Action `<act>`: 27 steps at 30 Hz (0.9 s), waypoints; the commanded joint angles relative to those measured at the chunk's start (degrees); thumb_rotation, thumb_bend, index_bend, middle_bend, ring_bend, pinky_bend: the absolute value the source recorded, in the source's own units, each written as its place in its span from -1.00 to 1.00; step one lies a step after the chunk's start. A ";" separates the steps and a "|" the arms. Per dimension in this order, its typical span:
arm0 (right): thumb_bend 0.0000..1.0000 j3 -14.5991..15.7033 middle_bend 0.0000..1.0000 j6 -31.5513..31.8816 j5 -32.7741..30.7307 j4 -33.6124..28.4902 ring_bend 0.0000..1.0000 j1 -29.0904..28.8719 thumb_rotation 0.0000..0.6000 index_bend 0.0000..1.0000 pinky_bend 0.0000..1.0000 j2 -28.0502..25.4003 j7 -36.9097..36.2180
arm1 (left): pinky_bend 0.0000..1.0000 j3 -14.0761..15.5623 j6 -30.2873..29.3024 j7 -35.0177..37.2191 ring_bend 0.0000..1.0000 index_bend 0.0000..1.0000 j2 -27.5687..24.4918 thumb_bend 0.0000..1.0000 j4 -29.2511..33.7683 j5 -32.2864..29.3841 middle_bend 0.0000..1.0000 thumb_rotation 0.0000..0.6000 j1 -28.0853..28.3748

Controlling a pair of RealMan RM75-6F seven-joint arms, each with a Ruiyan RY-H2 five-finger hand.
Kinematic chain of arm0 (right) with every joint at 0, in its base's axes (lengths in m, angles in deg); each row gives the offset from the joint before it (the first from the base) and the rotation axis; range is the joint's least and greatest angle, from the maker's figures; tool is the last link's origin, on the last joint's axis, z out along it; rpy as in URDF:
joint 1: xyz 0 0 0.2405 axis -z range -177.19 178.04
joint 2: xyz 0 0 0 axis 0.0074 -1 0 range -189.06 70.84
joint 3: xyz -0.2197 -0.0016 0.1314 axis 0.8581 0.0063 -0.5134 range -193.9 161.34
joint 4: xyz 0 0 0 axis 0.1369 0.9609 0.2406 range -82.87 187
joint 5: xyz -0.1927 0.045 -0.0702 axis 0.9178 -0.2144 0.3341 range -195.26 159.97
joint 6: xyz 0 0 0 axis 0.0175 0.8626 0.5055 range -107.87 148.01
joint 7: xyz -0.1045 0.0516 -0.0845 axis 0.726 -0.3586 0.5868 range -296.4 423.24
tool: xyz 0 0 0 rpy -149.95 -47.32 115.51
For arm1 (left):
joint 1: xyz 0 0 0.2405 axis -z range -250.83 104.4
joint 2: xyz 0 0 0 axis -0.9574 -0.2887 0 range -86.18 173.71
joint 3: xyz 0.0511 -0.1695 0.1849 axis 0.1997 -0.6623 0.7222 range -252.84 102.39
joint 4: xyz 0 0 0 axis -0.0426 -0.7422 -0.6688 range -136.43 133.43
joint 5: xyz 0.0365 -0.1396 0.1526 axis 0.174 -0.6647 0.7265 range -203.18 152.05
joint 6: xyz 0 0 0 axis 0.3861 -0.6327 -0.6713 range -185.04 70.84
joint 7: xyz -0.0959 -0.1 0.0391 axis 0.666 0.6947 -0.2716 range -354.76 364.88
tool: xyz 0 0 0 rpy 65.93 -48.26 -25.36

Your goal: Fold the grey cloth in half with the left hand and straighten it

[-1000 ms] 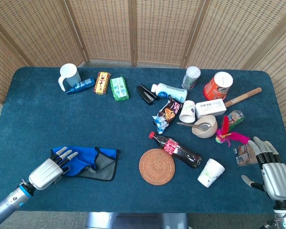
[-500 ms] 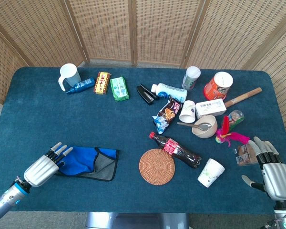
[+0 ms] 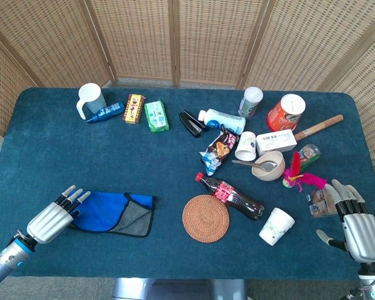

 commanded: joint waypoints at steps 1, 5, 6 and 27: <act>-0.80 -0.08 -1.00 0.10 -0.07 0.01 -1.00 0.03 1.00 -1.00 -0.76 -0.06 -0.13 | -0.82 0.15 0.21 0.40 -1.00 -0.25 -0.13 0.01 0.18 0.01 -1.00 1.00 0.12; -0.80 -0.08 -1.00 0.19 -0.03 -0.01 -1.00 0.05 1.00 -1.00 -0.75 -0.14 -0.34 | -0.84 0.22 0.53 1.73 -1.00 -0.74 -0.98 -0.02 0.94 -0.36 -1.00 1.00 0.29; -0.80 -0.07 -1.00 0.16 -0.01 0.00 -1.00 0.04 1.00 -1.00 -0.76 -0.15 -0.34 | -0.84 0.18 0.44 2.02 -1.00 -0.84 -1.28 -0.03 1.11 -0.44 -1.00 1.00 0.33; -0.80 -0.02 -1.00 0.33 0.11 -0.10 -1.00 0.14 1.00 -1.00 -0.76 -0.13 -0.22 | -0.87 -1.10 -2.13 14.21 -1.00 -1.00 -4.83 -0.32 6.60 -2.25 -1.00 1.00 1.08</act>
